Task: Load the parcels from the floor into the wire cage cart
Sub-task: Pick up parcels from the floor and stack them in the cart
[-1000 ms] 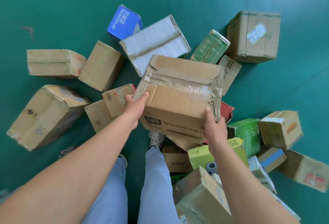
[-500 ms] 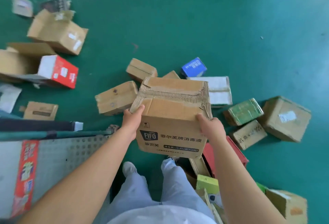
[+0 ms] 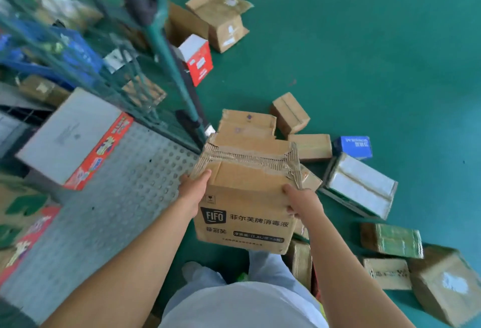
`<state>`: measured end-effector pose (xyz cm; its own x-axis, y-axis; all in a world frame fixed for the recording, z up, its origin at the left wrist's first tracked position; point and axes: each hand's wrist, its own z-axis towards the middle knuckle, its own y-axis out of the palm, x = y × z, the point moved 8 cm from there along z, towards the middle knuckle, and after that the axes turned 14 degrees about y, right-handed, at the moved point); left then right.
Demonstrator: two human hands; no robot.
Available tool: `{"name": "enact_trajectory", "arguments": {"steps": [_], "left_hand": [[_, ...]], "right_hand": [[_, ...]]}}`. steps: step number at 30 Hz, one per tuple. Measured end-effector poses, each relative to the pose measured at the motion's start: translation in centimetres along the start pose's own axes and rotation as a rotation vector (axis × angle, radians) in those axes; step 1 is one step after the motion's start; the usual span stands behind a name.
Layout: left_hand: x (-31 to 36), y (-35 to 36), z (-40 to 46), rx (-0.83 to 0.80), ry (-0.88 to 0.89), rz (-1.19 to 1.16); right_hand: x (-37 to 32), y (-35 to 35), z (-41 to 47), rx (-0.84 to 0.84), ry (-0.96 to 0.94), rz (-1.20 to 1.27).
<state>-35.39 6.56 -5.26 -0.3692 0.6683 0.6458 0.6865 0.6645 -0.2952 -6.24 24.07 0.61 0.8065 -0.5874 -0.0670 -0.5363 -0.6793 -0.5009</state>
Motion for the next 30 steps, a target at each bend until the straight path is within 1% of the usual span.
{"name": "enact_trajectory", "arguments": {"steps": [3, 6, 10, 16, 22, 24, 27, 30], "left_hand": [[-5.0, -6.6, 1.2, 0.023, -0.047, -0.076], [-8.4, -13.9, 0.5, 0.073, -0.086, -0.132], [-11.9, -25.0, -1.3, 0.225, -0.101, -0.242], [-16.5, -40.9, -4.5, 0.451, -0.049, -0.475], [-18.5, -51.0, -6.4, 0.602, 0.007, -0.654], [-19.4, -53.8, -5.6, 0.655, 0.016, -0.707], [-20.5, -56.8, -3.1, 0.687, 0.025, -0.753], [-18.1, -59.1, -1.5, 0.711, 0.048, -0.750]], "right_hand": [[-0.4, 5.5, -3.5, 0.004, -0.009, -0.066], [-1.8, 11.8, -7.4, 0.007, -0.043, -0.128], [-4.6, 21.0, -13.2, -0.026, -0.129, -0.268], [-10.6, 34.2, -22.2, -0.074, -0.348, -0.475], [-17.4, 43.3, -30.4, -0.121, -0.570, -0.532], [-20.0, 46.0, -32.0, -0.126, -0.623, -0.581], [-24.1, 49.0, -33.8, -0.131, -0.700, -0.601], [-28.6, 52.0, -34.9, -0.181, -0.812, -0.632]]}}
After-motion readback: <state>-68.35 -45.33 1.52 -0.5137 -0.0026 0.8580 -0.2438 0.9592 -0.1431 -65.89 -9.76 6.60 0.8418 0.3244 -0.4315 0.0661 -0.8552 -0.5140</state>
